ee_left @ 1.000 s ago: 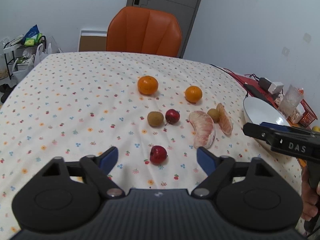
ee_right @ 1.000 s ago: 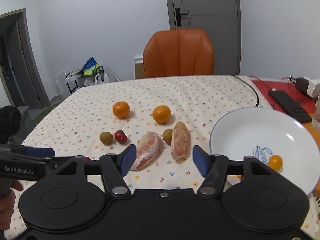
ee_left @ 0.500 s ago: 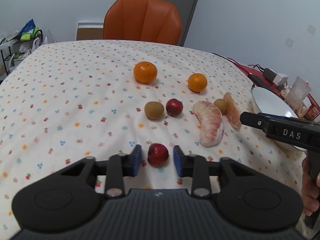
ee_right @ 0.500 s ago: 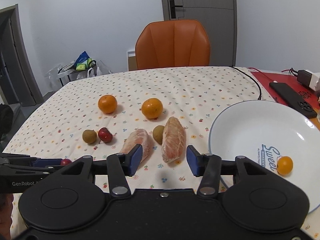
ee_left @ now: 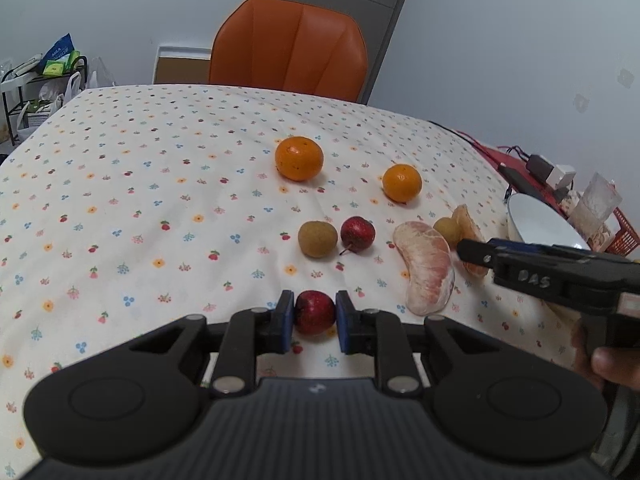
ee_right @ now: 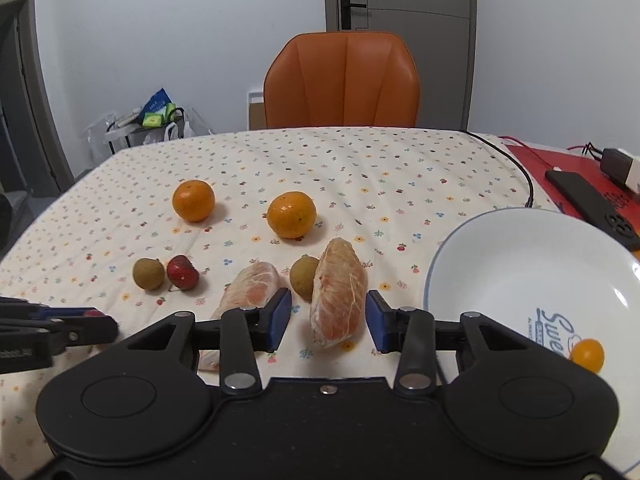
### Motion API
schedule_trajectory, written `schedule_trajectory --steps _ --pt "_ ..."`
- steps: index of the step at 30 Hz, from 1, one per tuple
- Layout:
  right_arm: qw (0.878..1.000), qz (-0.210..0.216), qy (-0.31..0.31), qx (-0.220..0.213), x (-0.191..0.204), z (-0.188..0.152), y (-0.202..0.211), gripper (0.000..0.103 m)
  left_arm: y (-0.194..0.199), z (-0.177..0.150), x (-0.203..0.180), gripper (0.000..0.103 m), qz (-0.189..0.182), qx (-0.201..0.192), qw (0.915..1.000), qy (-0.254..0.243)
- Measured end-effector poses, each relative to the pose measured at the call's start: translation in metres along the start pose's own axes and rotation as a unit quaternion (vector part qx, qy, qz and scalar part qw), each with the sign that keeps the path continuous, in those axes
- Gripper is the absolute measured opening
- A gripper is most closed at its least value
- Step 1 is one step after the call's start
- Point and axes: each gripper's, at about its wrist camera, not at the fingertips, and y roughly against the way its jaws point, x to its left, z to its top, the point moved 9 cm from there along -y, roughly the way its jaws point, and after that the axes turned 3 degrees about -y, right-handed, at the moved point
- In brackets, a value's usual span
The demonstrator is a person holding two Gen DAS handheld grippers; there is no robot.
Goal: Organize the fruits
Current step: 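Grasp a red cherry with the left gripper while the right gripper grasps a pomelo segment, then carry the red cherry and the pomelo segment over the white plate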
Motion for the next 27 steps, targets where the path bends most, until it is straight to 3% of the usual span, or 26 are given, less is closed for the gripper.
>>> schedule_trajectory --steps 9,27 --pt "0.998 -0.051 0.028 0.003 0.001 -0.005 -0.010 0.021 0.001 0.003 0.014 0.020 0.007 0.002 0.9999 0.010" --pt "0.998 -0.011 -0.015 -0.059 -0.013 0.002 0.053 0.020 0.019 0.021 -0.027 0.020 -0.003 -0.026 0.9995 -0.018"
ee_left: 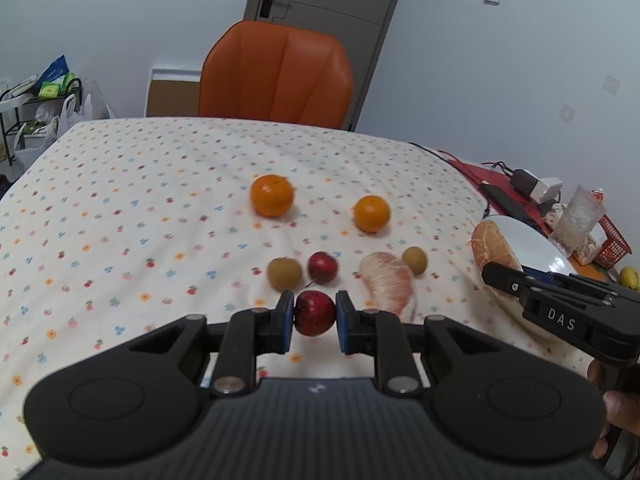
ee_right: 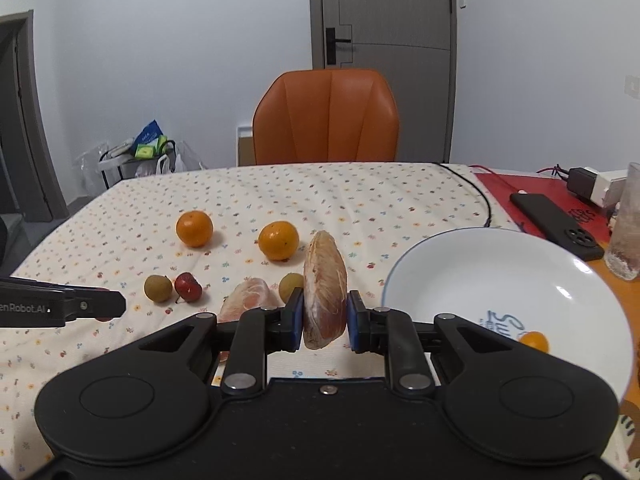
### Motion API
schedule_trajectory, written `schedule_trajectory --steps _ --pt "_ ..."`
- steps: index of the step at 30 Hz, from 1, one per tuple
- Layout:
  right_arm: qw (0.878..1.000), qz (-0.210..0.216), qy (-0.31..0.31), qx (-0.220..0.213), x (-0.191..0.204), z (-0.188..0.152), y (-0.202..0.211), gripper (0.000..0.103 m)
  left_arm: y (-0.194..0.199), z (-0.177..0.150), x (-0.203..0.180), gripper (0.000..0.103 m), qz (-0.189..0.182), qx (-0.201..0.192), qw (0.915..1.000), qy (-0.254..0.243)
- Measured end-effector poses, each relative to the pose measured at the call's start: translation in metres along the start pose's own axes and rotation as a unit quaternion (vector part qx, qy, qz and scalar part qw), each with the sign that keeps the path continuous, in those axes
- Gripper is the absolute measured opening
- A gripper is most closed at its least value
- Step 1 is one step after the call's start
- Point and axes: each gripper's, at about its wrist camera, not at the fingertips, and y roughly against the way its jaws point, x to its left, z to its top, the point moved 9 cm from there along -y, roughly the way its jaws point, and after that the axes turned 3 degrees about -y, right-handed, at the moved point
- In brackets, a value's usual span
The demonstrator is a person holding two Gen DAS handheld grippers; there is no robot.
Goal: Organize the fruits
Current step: 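Carry the red cherry and the pomelo segment over the white plate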
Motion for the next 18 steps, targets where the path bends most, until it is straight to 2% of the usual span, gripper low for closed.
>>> schedule_trajectory --steps 18 --pt "1.000 -0.006 -0.021 -0.022 -0.036 0.007 0.036 0.020 -0.002 0.020 -0.065 0.020 -0.032 -0.017 0.9983 -0.046"
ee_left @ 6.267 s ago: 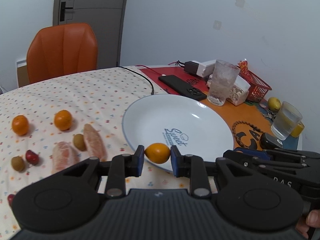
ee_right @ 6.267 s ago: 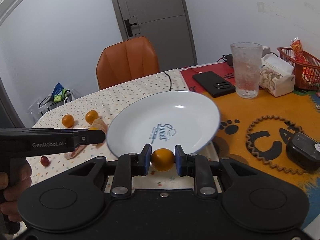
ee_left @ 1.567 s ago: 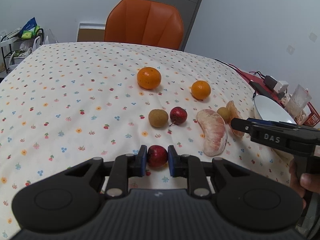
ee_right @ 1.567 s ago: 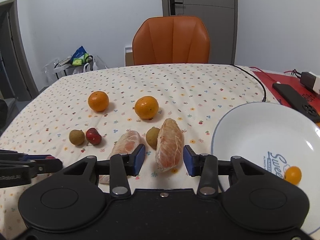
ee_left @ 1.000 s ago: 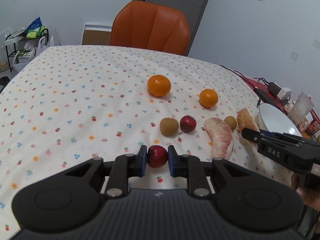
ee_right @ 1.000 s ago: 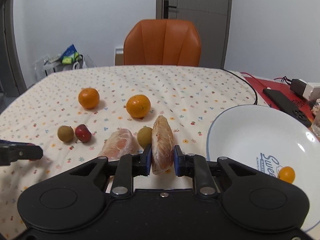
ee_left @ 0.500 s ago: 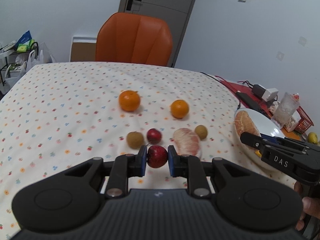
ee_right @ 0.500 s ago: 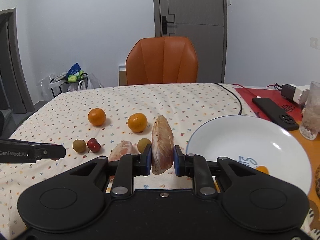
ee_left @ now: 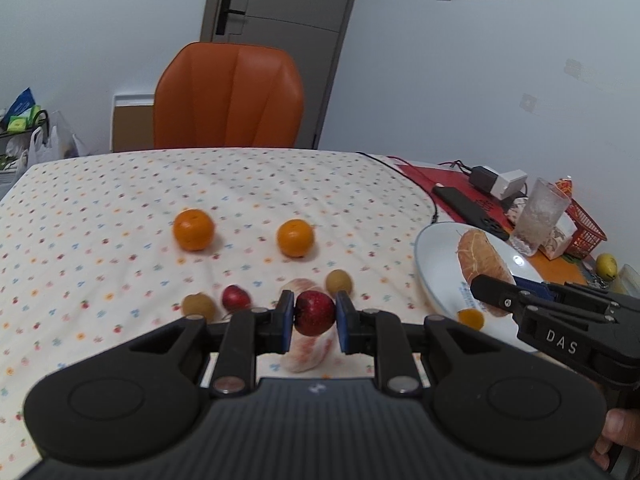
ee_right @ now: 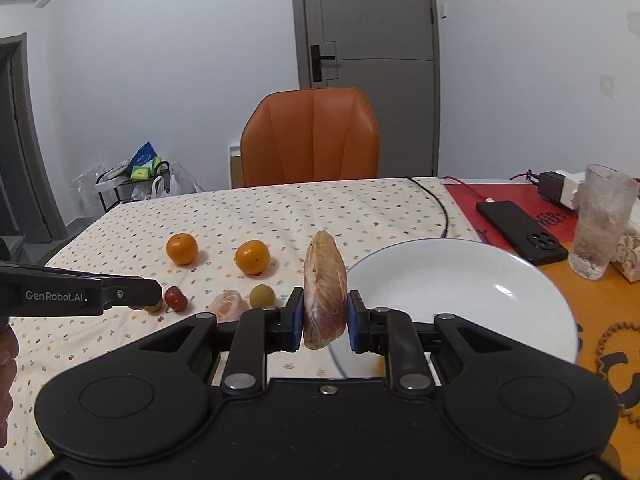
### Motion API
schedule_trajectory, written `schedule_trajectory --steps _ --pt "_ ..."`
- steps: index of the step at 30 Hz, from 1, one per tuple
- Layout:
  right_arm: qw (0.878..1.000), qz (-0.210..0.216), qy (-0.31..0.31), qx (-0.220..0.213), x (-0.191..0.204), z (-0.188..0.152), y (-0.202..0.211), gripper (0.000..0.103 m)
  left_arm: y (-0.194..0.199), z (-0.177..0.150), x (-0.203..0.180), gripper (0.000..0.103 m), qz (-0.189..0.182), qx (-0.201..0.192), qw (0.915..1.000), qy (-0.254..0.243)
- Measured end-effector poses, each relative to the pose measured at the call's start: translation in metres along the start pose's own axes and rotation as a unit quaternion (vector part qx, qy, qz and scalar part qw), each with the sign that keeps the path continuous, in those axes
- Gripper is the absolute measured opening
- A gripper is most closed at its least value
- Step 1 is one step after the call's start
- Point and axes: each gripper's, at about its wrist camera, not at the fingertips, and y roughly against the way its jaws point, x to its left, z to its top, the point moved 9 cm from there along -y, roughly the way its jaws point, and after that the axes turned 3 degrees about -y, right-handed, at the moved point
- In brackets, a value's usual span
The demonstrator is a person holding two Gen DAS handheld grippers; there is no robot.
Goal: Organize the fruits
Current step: 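Carry the red cherry and the pomelo segment over the white plate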
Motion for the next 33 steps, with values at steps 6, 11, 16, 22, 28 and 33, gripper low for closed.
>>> schedule_trajectory --steps 6,11,16,22,28,33 --pt "1.000 -0.010 -0.010 -0.004 -0.019 0.001 0.008 0.020 -0.007 0.005 -0.019 0.020 -0.012 -0.002 0.9999 -0.012" --pt "1.000 -0.017 -0.018 -0.005 -0.034 0.000 0.013 0.020 -0.013 0.008 -0.032 0.020 -0.019 0.000 0.9996 -0.020" --pt "0.999 -0.022 -0.028 -0.003 -0.048 -0.003 0.015 0.020 -0.021 0.011 -0.046 0.020 -0.026 0.002 0.9992 -0.030" --pt "0.998 -0.032 -0.046 -0.002 -0.071 -0.009 0.015 0.020 -0.032 0.013 -0.064 0.020 -0.034 0.005 0.9986 -0.041" --pt "0.997 -0.045 -0.063 0.001 -0.098 -0.014 0.014 0.020 -0.046 0.013 -0.082 0.020 -0.042 0.011 0.9977 -0.051" --pt "0.996 -0.054 -0.075 0.004 -0.115 -0.020 0.013 0.020 -0.058 0.013 -0.098 0.020 -0.050 0.015 0.9968 -0.060"
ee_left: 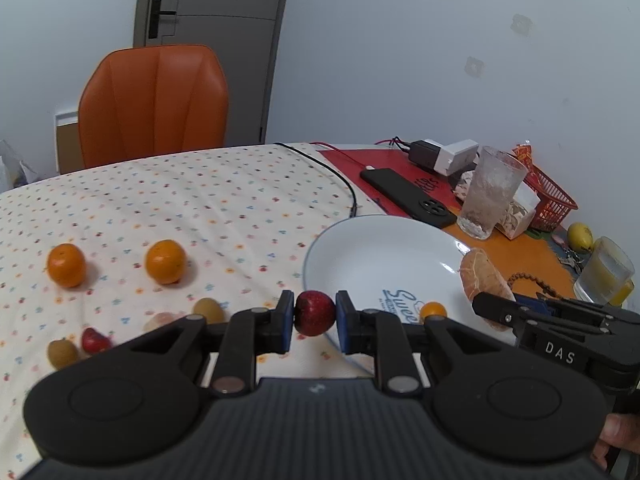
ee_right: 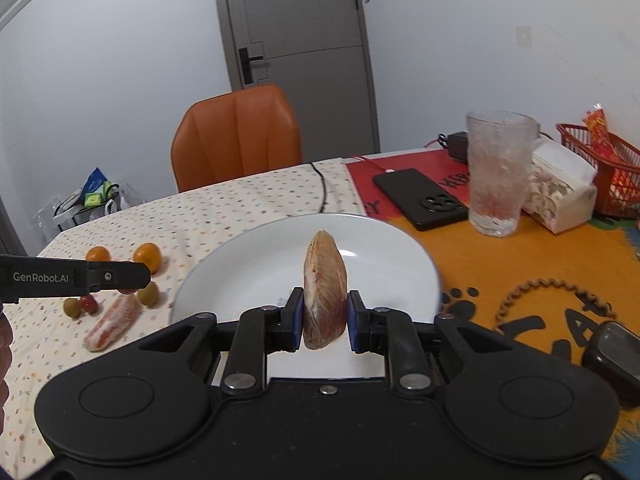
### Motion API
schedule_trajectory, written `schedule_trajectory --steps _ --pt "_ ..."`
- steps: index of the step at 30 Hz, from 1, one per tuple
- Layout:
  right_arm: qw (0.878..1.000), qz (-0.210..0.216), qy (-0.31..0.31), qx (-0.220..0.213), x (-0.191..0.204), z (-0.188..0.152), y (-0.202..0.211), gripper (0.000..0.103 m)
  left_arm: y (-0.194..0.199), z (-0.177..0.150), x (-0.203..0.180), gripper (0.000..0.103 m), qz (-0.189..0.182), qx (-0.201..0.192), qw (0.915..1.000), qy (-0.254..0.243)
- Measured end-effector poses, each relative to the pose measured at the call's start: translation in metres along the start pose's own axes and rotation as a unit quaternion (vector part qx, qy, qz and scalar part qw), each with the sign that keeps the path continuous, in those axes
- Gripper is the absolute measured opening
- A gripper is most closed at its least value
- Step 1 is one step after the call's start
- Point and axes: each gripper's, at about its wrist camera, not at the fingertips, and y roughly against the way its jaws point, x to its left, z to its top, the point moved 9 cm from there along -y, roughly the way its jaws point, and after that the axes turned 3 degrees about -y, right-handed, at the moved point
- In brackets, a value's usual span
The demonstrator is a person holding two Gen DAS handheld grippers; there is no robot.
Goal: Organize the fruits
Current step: 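Carry the red cherry and the pomelo segment over the white plate, then open the left gripper over the plate while the right gripper releases the pomelo segment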
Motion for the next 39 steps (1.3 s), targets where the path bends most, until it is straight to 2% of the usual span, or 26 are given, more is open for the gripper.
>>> schedule_trajectory --steps 10,22,32,35,38,39 --pt "1.000 -0.006 -0.016 0.011 -0.021 -0.007 -0.012 0.020 -0.030 -0.001 -0.021 0.020 -0.017 0.018 0.9996 -0.010" --pt "0.999 -0.006 -0.021 0.026 -0.024 -0.011 -0.024 0.021 -0.061 -0.006 -0.035 0.020 -0.027 0.045 0.9986 -0.012" --pt "1.000 -0.005 -0.022 0.007 -0.019 -0.003 -0.003 0.024 -0.035 0.000 -0.028 0.024 -0.018 0.023 0.9996 -0.001" --pt "0.999 0.008 -0.031 0.009 -0.015 -0.002 0.002 0.024 -0.024 0.000 -0.022 0.025 -0.016 0.021 0.9996 0.004" --pt "0.999 0.017 -0.038 0.007 -0.008 0.002 0.007 0.026 -0.012 0.002 -0.014 0.034 -0.014 0.013 0.9997 0.017" --pt "0.999 0.018 -0.035 0.007 -0.004 0.003 0.008 0.026 -0.007 0.002 -0.010 0.042 -0.012 0.008 0.9997 0.020"
